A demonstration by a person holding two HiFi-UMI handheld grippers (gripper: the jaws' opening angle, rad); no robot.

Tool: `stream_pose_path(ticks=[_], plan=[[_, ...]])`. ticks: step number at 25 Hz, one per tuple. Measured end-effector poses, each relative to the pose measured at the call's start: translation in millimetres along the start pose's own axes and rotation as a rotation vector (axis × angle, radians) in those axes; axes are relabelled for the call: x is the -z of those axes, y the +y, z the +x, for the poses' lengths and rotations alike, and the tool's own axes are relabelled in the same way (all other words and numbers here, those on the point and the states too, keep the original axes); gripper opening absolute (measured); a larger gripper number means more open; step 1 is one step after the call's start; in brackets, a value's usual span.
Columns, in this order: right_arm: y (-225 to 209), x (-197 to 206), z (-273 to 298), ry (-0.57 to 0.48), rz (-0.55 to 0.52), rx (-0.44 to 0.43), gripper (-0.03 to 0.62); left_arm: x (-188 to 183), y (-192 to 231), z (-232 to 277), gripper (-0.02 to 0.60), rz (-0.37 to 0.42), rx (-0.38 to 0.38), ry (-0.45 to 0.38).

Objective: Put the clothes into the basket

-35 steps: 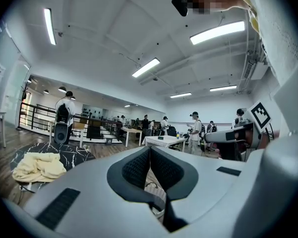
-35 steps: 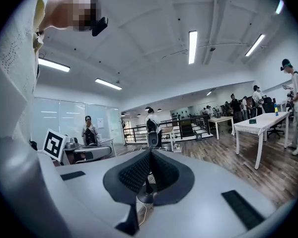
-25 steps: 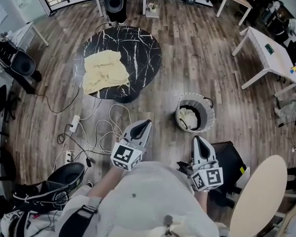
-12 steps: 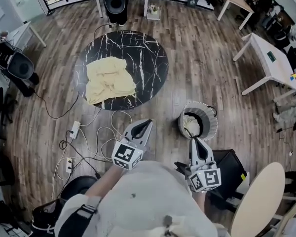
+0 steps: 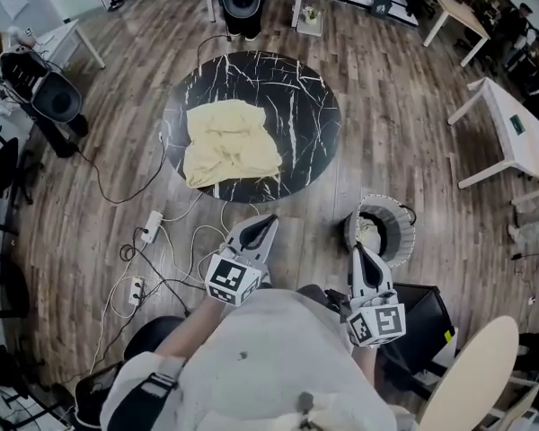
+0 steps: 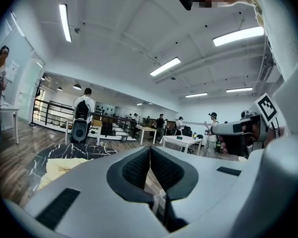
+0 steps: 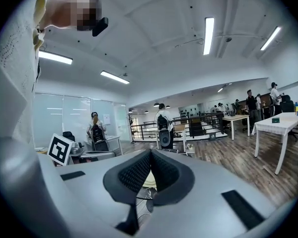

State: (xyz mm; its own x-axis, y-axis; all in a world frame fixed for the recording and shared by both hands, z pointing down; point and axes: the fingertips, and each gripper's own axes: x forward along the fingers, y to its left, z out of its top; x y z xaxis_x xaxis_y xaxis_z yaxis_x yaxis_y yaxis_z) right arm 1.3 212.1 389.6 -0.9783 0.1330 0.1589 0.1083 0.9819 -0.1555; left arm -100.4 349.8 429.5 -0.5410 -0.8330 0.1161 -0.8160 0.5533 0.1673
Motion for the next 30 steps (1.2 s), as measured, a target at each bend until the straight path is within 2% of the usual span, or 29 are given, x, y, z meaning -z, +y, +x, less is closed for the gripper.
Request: stream_pose_path(ticks=[6,15,23,30], plan=[[22.4,-4.9,34.6,0.030,-0.017,-0.056,0.009,-1.6,36.6,-15.4,0.023,-0.028,-0.048,-0.004],[28.0,-4.8,97.5,0.061,-0.031,-0.193,0.009,0.3,68.9,-2.3,0.023,-0.024,-0.135,0.002],[-20.3,-19.6,162.3,0.070,-0.034,-0.303,0.009,-7.6,96.6,48.3,0.025,-0.034,-0.256,0.001],[-68.8,-32.2,215.4,0.081,-0.050,-0.386,0.009,-13.7,126.0,102.3,0.025,-0.091,-0.356,-0.025]])
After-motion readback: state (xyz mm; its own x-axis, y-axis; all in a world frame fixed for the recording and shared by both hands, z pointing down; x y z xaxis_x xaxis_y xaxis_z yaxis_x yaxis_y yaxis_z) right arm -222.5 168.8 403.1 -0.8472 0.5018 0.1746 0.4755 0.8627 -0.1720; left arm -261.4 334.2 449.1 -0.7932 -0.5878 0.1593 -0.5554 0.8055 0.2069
